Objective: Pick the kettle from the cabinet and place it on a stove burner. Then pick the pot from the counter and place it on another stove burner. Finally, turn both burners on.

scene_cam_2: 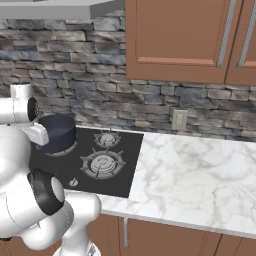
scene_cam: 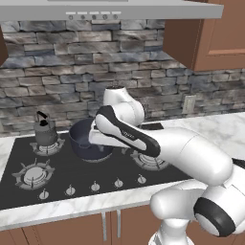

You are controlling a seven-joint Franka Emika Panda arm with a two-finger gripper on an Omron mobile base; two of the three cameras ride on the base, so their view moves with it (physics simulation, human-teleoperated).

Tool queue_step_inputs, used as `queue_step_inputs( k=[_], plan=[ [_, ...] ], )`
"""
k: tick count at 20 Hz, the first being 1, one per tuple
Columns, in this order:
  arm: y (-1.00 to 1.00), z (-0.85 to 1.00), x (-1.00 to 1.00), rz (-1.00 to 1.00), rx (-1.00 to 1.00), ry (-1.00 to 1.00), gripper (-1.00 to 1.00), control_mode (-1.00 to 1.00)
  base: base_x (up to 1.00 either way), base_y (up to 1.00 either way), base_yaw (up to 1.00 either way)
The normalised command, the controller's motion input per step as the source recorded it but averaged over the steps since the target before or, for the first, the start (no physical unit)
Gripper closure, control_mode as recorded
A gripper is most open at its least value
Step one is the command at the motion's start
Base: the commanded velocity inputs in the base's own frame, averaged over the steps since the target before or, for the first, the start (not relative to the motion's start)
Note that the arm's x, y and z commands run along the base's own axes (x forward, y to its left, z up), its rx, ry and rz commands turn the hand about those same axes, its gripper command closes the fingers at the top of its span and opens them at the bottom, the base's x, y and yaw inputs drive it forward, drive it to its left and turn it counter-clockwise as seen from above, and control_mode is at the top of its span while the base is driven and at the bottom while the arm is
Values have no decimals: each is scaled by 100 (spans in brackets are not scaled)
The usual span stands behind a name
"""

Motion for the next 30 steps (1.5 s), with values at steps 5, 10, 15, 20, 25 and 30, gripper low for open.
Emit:
queue_step_inputs(
  k=[5, 10, 15, 20, 25, 30],
  plan=[
    [30, -18, 0, 11, 0, 0, -100, -100, 0, 0, 0],
    [31, -23, 0, 11, 0, 0, -100, -100, 0, 0, 0],
    [17, -25, 0, 10, 0, 0, -100, -100, 0, 0, 0],
    [1, -25, -1, 8, 0, -5, -100, -100, 0, 0, 0],
    [0, -23, 0, 8, 0, -8, -100, -100, 0, 0, 0],
    [0, -28, 0, 7, 0, -1, -100, -100, 0, 0, 0]
  ],
)
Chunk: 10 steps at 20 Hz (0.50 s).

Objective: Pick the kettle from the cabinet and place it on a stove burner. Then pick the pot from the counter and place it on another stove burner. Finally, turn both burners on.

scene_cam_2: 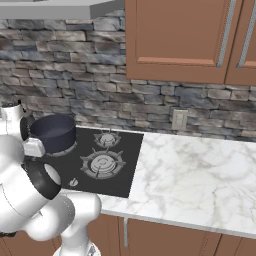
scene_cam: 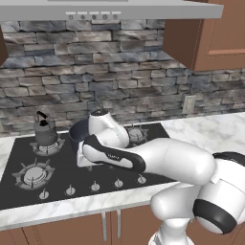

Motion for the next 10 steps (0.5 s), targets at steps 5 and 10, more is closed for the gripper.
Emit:
queue_step_inputs(
  k=[5, 10],
  plan=[
    [0, -30, 2, 1, 0, 0, -100, -100, 0, 0, 0],
    [3, -32, 0, 0, 1, 0, -100, -100, 0, 0, 0]
  ],
)
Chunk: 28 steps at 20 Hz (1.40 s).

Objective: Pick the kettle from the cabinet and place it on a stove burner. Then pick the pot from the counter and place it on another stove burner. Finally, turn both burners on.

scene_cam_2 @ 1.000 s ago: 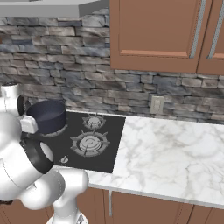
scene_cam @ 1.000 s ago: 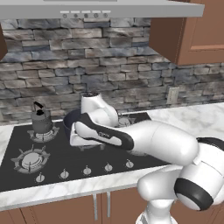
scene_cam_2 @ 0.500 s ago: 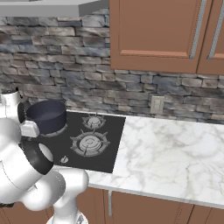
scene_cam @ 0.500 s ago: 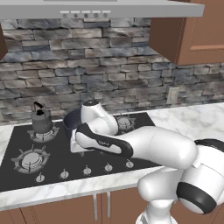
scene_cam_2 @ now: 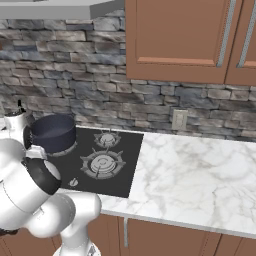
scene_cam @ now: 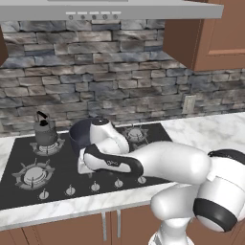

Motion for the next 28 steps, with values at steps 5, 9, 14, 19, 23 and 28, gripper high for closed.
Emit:
queue_step_inputs(
  k=[5, 9, 14, 19, 23, 28],
  plan=[
    [19, -27, 2, 0, 0, 0, -100, -100, 0, 0, 0],
    [19, -28, 2, 0, 0, 0, -100, -100, 0, 0, 0],
    [4, -25, 7, 0, 0, 0, -100, -100, 0, 0, 0],
    [0, -24, 8, 0, 0, 0, -100, -100, 0, 0, 0],
    [0, -20, 4, 0, 0, 0, -100, -100, 0, 0, 0],
    [1, -17, 3, 0, 0, 0, -100, -100, 0, 0, 0]
  ],
)
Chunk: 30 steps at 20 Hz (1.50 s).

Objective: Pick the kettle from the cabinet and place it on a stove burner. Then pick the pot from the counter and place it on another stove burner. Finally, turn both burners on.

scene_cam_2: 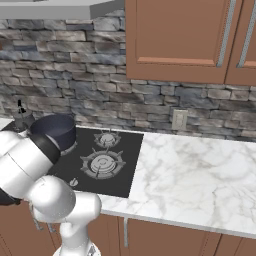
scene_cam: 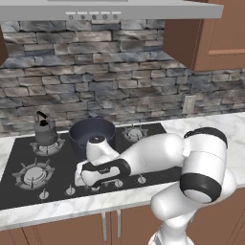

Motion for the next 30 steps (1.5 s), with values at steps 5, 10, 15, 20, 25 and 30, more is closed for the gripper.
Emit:
queue_step_inputs(
  k=[5, 10, 15, 20, 25, 30],
  plan=[
    [2, -12, 0, 0, 0, 0, -100, -100, 0, 0, 0],
    [4, -11, 0, 0, 0, 0, -100, -100, 0, 0, 0],
    [7, -13, 0, 0, 0, 0, 100, -100, 0, 0, 0],
    [7, -16, 0, 0, 0, 0, 100, -100, 0, 0, 0],
    [1, -11, 0, 0, 0, 0, 100, -100, 0, 0, 0],
    [7, -16, 0, 0, 0, 0, 100, -100, 0, 0, 0]
  ],
)
